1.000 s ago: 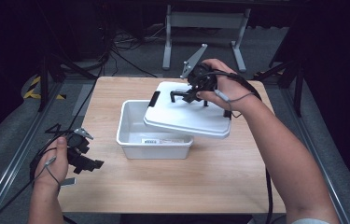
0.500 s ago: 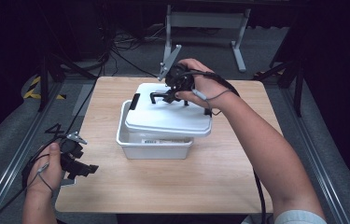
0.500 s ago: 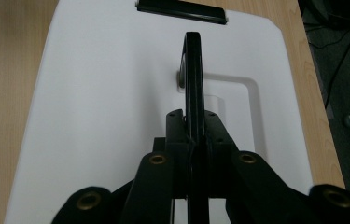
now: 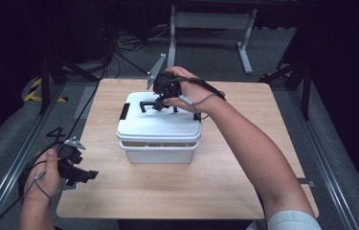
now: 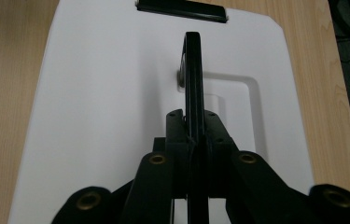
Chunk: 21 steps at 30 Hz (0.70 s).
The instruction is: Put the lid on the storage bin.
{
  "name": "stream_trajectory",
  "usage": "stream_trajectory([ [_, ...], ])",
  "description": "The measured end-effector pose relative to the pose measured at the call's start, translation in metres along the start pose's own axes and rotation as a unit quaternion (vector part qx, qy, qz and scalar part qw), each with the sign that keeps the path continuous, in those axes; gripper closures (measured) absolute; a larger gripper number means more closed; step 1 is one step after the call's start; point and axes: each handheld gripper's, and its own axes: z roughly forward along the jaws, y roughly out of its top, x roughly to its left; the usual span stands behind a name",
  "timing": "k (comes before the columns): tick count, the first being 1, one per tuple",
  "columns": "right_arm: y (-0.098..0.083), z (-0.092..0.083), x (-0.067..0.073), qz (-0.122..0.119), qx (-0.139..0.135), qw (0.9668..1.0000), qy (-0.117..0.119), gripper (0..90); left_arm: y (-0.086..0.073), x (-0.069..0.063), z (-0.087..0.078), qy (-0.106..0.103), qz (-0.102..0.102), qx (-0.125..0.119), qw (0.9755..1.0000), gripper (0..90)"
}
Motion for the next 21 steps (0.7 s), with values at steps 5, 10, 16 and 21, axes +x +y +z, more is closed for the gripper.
stream_trajectory([
  [5,-0.004,0.014,-0.001,-0.004,0.008,0.9997,0.021,83.9,-0.001,0.001,-0.002,0.000,-0.001,-0.003,1.0000,18.9],
  [10,-0.008,0.021,-0.001,-0.004,0.018,0.9993,0.033,84.0,0.000,0.001,0.000,-0.002,-0.002,0.002,1.0000,18.9],
  [16,-0.011,0.024,-0.001,-0.003,0.024,0.9992,0.032,83.5,0.001,0.000,-0.001,0.000,0.000,-0.001,1.0000,18.9],
  [21,-0.013,0.028,-0.001,-0.007,0.042,0.9988,0.024,82.8,0.002,0.000,0.000,0.000,0.001,0.000,1.0000,19.0],
])
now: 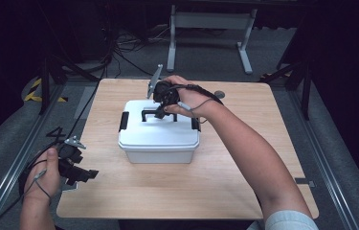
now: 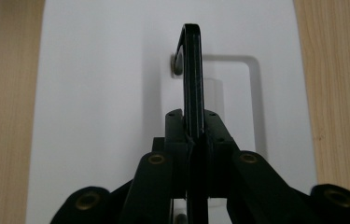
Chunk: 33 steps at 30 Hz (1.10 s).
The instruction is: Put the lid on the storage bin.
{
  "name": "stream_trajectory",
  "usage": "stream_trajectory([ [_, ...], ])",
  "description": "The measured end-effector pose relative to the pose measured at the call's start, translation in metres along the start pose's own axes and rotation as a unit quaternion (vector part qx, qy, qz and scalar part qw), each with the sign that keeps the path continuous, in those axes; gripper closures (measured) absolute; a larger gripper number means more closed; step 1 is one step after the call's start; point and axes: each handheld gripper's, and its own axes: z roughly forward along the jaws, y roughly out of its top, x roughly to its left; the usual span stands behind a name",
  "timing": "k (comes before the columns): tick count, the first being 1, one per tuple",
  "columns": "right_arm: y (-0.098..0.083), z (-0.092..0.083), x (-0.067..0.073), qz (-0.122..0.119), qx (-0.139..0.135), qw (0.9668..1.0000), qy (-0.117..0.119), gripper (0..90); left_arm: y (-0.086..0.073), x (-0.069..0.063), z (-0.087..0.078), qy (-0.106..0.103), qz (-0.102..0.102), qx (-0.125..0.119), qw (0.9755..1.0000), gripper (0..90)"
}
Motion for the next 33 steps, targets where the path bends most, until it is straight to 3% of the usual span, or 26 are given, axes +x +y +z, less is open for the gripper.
stream_trajectory([
  [2,-0.001,0.002,0.001,0.000,0.003,0.9999,-0.012,82.6,0.000,0.000,0.000,0.000,0.000,-0.001,1.0000,18.9],
  [9,-0.005,0.001,0.006,0.007,0.003,0.9999,-0.009,83.1,0.002,0.001,0.000,0.000,0.004,0.001,1.0000,18.9],
  [11,-0.005,0.000,0.008,0.009,0.004,0.9998,-0.020,74.9,0.004,0.001,0.001,0.000,0.005,0.000,1.0000,18.9],
  [16,-0.009,-0.010,0.008,0.025,-0.037,0.9989,-0.016,56.2,0.007,0.003,0.004,-0.003,0.003,0.004,1.0000,18.9],
  [18,-0.012,-0.017,0.010,0.038,-0.057,0.9975,-0.018,47.8,0.009,0.003,0.005,-0.004,0.005,0.004,1.0000,19.0],
  [19,-0.012,-0.017,0.010,0.038,-0.057,0.9975,-0.018,47.8,0.009,0.003,0.005,-0.004,0.005,0.004,1.0000,19.0],
  [20,-0.016,-0.027,0.013,0.049,-0.077,0.9957,-0.019,43.0,0.011,0.003,0.006,-0.005,0.008,0.003,0.9999,19.0],
  [25,-0.025,-0.049,0.015,0.058,-0.099,0.9924,-0.043,40.6,0.014,0.004,0.007,-0.005,0.013,0.004,0.9999,19.0],
  [33,-0.050,-0.074,0.015,0.083,-0.099,0.9893,-0.069,40.2,0.015,0.003,0.008,-0.007,0.011,0.006,0.9999,19.0],
])
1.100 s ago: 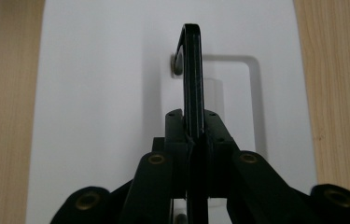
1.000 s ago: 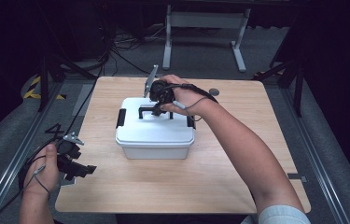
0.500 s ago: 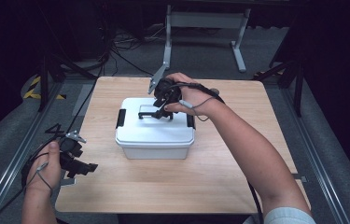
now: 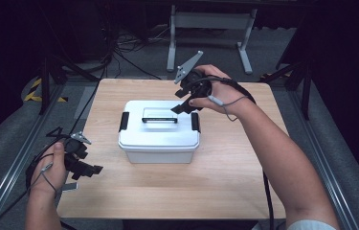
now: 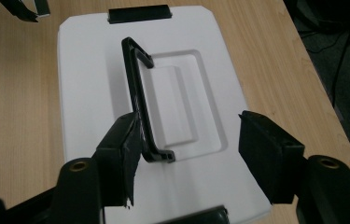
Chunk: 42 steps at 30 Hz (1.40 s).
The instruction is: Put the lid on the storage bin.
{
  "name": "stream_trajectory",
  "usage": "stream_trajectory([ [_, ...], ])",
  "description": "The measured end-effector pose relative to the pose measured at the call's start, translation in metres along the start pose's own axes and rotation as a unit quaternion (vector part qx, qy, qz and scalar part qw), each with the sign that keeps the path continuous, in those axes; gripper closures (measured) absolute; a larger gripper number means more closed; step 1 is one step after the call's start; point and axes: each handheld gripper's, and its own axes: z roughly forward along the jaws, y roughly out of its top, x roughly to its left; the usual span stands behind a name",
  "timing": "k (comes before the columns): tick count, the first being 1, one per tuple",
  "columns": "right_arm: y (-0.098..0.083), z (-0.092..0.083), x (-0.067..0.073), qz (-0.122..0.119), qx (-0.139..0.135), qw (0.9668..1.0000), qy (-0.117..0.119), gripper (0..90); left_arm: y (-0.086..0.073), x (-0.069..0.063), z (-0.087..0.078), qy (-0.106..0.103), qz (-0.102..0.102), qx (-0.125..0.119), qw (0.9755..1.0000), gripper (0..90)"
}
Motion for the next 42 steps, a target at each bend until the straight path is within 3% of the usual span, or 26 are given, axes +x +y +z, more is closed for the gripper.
stream_trajectory([
  [13,-0.044,-0.035,-0.005,0.056,0.023,0.9970,-0.048,37.3,0.001,-0.001,0.000,0.002,-0.002,0.000,1.0000,19.0],
  [28,-0.092,-0.072,-0.010,0.081,0.026,0.9935,-0.076,36.8,0.014,-0.001,0.003,0.002,0.006,0.000,1.0000,18.9],
  [34,-0.112,-0.086,-0.012,0.067,0.059,0.9920,-0.089,41.2,0.016,0.002,0.005,0.006,0.005,0.003,1.0000,18.8],
  [42,-0.138,-0.096,-0.018,0.122,0.041,0.9869,-0.097,37.4,0.014,0.002,0.006,0.005,0.001,0.005,1.0000,18.8],
])
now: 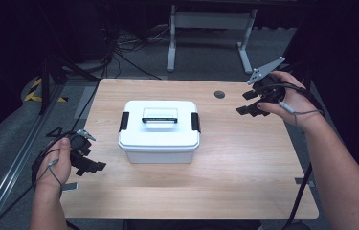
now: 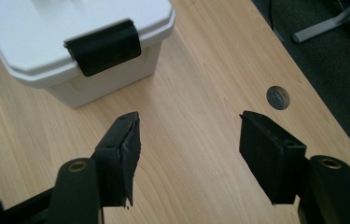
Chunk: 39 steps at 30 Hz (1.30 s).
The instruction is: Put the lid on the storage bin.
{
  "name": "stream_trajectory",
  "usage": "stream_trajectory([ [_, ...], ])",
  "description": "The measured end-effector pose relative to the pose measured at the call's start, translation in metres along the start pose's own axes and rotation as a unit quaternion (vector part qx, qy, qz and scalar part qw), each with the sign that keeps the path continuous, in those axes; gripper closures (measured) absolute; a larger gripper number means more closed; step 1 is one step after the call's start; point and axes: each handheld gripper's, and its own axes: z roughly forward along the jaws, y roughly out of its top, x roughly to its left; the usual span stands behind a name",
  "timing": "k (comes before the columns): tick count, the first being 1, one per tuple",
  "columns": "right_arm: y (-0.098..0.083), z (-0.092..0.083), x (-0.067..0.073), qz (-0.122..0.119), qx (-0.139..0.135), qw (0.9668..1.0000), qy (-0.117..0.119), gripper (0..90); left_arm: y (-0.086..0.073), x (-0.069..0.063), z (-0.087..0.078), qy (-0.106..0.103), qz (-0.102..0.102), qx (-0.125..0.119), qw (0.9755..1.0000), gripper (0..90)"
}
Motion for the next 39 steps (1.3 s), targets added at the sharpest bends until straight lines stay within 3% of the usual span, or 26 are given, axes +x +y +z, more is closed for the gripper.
stream_trajectory([
  [6,-0.010,0.012,0.001,0.013,0.004,0.9999,-0.001,36.8,0.002,-0.003,0.004,0.000,0.004,0.007,1.0000,19.1],
  [17,-0.050,0.033,-0.005,0.045,0.009,0.9988,0.014,36.8,-0.001,-0.001,0.005,0.002,-0.005,0.010,0.9999,18.9],
  [32,-0.083,0.053,-0.003,0.061,0.023,0.9977,0.017,36.8,-0.001,0.000,0.004,0.004,-0.003,0.010,0.9999,18.9],
  [35,-0.091,0.062,0.001,0.068,0.018,0.9970,0.032,36.4,-0.001,0.001,0.005,0.004,-0.004,0.010,0.9999,18.9],
  [39,-0.099,0.073,0.004,0.074,0.022,0.9965,0.033,36.4,0.001,0.001,0.005,0.002,-0.004,0.009,0.9999,19.0],
])
